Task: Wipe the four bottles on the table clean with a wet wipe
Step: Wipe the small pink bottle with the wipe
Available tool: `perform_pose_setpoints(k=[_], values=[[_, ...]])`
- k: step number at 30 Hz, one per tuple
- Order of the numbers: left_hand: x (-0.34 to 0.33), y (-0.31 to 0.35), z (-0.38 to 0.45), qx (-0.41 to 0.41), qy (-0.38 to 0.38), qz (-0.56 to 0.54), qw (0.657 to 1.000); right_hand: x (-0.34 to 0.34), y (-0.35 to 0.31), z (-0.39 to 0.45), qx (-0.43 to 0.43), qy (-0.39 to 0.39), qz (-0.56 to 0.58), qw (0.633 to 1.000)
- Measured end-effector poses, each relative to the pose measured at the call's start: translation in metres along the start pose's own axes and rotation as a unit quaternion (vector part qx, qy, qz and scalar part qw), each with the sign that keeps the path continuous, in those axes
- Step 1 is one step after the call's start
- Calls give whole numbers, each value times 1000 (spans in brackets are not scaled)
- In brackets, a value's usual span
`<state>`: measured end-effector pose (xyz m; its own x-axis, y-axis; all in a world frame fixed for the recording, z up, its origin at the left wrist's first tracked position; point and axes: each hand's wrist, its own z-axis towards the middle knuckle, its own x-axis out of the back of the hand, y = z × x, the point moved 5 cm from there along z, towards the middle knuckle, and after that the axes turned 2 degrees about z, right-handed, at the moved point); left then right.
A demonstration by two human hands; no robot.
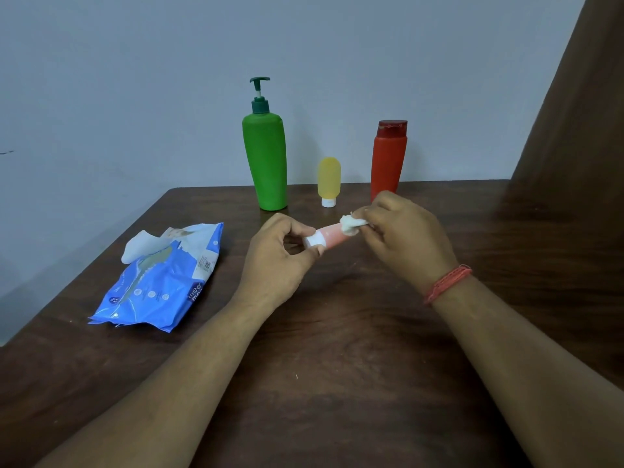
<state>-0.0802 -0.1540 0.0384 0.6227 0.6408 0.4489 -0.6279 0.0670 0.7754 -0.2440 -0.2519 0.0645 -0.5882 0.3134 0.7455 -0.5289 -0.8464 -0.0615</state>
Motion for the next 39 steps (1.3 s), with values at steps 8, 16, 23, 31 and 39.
perform_pose_setpoints(k=[8, 16, 23, 31, 39], values=[[-7, -26, -2, 167, -17, -269, 948, -2, 31, -3, -175, 100, 168, 965], [-25, -22, -8, 201, -48, -438, 875, -12, -13, -4, -34, 66, 186, 980], [-29, -22, -9, 198, -74, -432, 877, -3, -20, -4, 30, 56, 105, 992], [-32, -16, -13, 167, -139, -338, 916, 4, 13, -2, -120, 142, 173, 967], [-20, -21, -8, 176, -68, -395, 899, -16, -36, -4, 64, -29, 190, 979]])
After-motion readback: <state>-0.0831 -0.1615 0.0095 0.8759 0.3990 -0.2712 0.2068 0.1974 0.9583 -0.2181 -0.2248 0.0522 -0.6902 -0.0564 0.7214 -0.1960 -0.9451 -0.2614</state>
